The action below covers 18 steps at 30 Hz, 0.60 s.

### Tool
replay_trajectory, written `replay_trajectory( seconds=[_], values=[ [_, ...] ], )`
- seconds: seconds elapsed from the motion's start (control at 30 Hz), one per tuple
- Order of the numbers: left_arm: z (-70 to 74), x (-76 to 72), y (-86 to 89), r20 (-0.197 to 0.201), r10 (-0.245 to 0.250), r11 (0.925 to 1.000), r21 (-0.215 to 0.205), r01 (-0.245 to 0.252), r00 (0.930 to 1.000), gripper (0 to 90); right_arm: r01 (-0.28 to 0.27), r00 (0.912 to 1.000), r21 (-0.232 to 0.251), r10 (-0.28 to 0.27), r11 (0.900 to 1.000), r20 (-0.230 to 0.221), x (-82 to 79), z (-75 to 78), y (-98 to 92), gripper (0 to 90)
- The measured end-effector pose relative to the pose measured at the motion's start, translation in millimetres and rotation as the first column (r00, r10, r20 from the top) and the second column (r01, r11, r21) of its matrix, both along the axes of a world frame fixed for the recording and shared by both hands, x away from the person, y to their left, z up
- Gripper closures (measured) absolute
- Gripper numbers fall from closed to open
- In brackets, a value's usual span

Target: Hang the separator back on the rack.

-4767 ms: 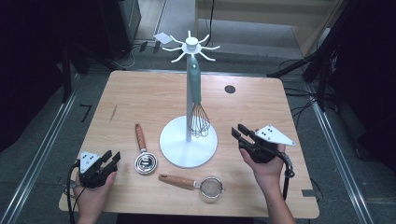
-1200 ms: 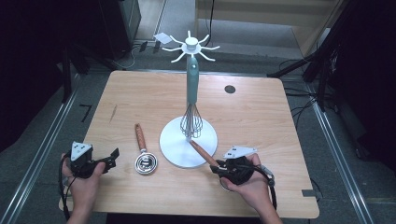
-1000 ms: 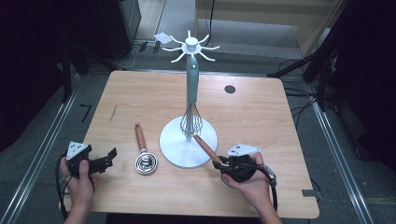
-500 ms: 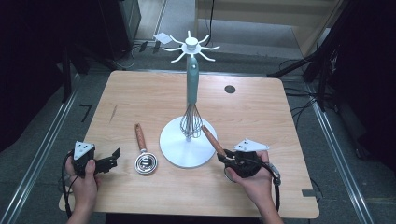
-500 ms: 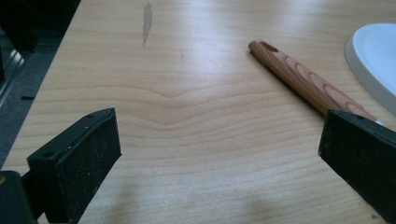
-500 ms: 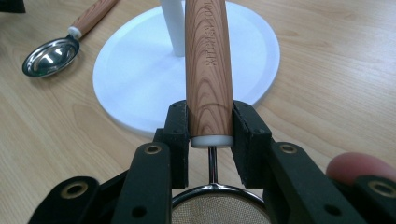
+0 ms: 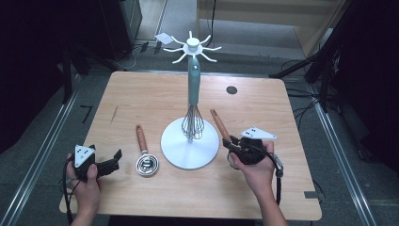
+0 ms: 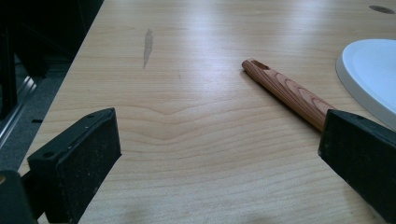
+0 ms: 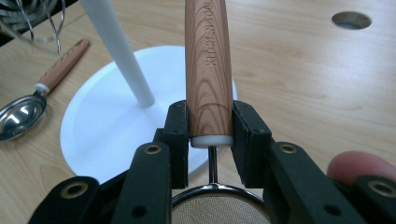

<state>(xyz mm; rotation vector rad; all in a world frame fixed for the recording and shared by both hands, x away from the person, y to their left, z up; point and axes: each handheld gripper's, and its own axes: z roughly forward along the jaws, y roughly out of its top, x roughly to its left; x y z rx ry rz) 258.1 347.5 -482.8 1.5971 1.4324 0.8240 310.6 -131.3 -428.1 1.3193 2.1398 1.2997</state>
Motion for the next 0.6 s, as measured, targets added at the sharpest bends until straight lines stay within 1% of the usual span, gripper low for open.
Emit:
replay_trajectory(
  seconds=[0.13, 0.2, 0.3, 0.33, 0.4, 0.43, 0.47, 0.53, 0.6],
  values=[
    [-0.1, 1.2, -1.5, -0.006, -0.006, 0.9999, 0.012, 0.006, 1.0, 0.0, 0.017, 0.9998, 0.027, -0.017, 0.999, 0.009, 4.2, 12.0, -2.9, 70.9],
    [0.0, 1.0, -1.1, -0.005, -0.003, 0.9999, 0.011, 0.003, 1.0, 0.0, 0.032, 0.9993, 0.025, -0.032, 0.999, 0.019, 6.5, 15.4, -3.1, 70.9],
    [0.1, -0.1, -0.5, 0.001, -0.001, 1.0, 0.004, 0.001, 1.0, 0.0, 0.047, 0.9985, 0.043, -0.048, 0.998, 0.027, 9.1, 18.8, -5.5, 70.9],
    [0.1, -0.3, -0.4, 0.003, -0.005, 1.0, 0.001, 0.005, 1.0, 0.0, 0.053, 0.998, 0.058, -0.055, 0.997, 0.032, 10.2, 20.2, -7.0, 70.9],
    [0.1, -0.4, -1.3, 0.0, -0.011, 0.9999, 0.006, 0.011, 0.9999, 0.0, 0.061, 0.9971, 0.064, -0.064, 0.996, 0.041, 10.8, 22.3, -8.7, 70.9],
    [0.1, -0.6, -2.4, 0.001, -0.008, 0.9998, 0.019, 0.008, 1.0, 0.0, 0.067, 0.9966, 0.071, -0.07, 0.995, 0.044, 10.8, 23.4, -9.2, 70.9],
    [0.0, -0.9, -3.2, 0.0, -0.009, 0.9996, 0.027, 0.009, 1.0, 0.0, 0.071, 0.9964, 0.095, -0.075, 0.993, 0.039, 10.9, 24.4, -9.2, 70.9],
    [0.0, -1.3, -3.4, 0.004, -0.006, 0.9997, 0.024, 0.006, 1.0, 0.0, 0.068, 0.9962, 0.11, -0.073, 0.992, 0.047, 9.8, 26.0, -7.8, 70.9],
    [0.0, -1.9, -1.6, 0.005, 0.001, 1.0, 0.008, -0.001, 1.0, 0.0, 0.062, 0.9958, 0.115, -0.069, 0.991, 0.061, 7.8, 26.8, -5.5, 70.9]
  ],
)
